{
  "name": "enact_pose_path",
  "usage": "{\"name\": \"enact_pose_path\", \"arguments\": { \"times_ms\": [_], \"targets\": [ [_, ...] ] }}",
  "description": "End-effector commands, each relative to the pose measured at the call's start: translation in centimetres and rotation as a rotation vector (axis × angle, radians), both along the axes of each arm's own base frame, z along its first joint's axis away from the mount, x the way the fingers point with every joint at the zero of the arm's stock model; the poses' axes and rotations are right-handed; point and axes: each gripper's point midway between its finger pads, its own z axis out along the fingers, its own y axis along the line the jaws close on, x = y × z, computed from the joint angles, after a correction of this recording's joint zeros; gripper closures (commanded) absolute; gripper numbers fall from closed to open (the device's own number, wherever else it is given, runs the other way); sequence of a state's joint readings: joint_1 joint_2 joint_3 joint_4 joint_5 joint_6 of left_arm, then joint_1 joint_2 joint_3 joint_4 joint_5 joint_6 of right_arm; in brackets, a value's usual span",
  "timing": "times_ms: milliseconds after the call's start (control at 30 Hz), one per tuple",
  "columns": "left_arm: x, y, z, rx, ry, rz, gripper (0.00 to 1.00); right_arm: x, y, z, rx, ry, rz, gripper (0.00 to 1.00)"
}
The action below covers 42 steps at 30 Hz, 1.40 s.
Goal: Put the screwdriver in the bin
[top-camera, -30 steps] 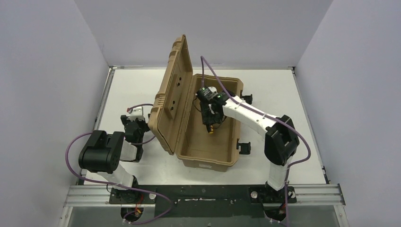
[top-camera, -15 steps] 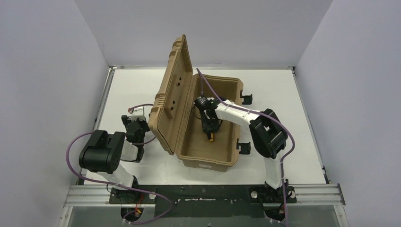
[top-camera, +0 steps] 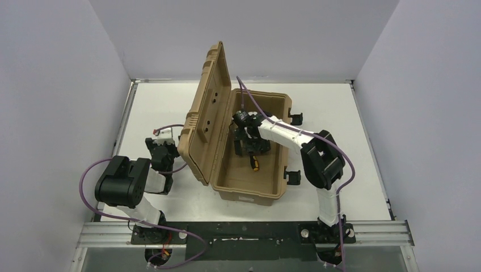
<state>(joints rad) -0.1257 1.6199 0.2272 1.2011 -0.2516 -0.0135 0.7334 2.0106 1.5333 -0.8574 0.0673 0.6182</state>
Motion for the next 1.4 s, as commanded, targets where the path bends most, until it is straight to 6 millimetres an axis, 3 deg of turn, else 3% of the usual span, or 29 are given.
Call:
{"name": "enact_pose_path", "arguments": {
  "times_ms": [0, 167, 333, 533, 633, 767, 867, 967, 1167, 1267, 1367],
  "targets": [
    [0.6, 0.1, 1.6, 0.001, -0.064, 0.004, 0.03, 3.4, 1.3, 8.3, 0.086, -0.188, -0.028, 0.10],
    [0.7, 0.2, 1.6, -0.001, -0.062, 0.002, 0.03, 5.2, -0.1, 16.2, 0.123, -0.369, -0.042, 0.00],
    [0.7, 0.2, 1.4, -0.001, -0.055, -0.003, 0.03, 7.3, -4.3, 23.2, 0.128, -0.596, -0.057, 0.00],
    [0.7, 0.1, 1.5, 0.000, -0.049, -0.005, 0.03, 9.8, -15.0, 28.1, 0.109, -0.897, -0.212, 0.00],
    [0.7, 0.2, 1.5, -0.001, -0.051, -0.003, 0.03, 9.4, -19.9, 28.8, 0.135, -1.043, -0.267, 0.00],
    [0.6, 0.2, 1.5, 0.000, -0.051, -0.003, 0.03, 6.8, -26.5, 26.9, 0.028, -1.221, -0.443, 0.00],
    [0.7, 0.2, 1.5, 0.000, -0.052, -0.003, 0.03, 4.4, -29.5, 24.4, -0.094, -1.318, -0.441, 0.00],
    [0.6, 0.2, 1.5, 0.000, -0.051, -0.002, 0.03, 2.9, -30.1, 20.7, -0.141, -1.350, -0.376, 0.00],
    [0.7, 0.2, 1.4, -0.003, -0.042, -0.003, 0.03, 1.4, -31.1, 11.7, -0.181, -1.217, -0.393, 0.00],
    [0.6, 0.2, 1.3, -0.005, -0.036, -0.002, 0.03, 0.8, -31.3, 9.7, -0.158, -1.220, -0.423, 0.00],
    [0.7, 0.1, 1.3, -0.005, -0.035, -0.004, 0.03, 0.7, -31.2, 9.1, -0.142, -1.220, -0.436, 0.00]
  ]
}}
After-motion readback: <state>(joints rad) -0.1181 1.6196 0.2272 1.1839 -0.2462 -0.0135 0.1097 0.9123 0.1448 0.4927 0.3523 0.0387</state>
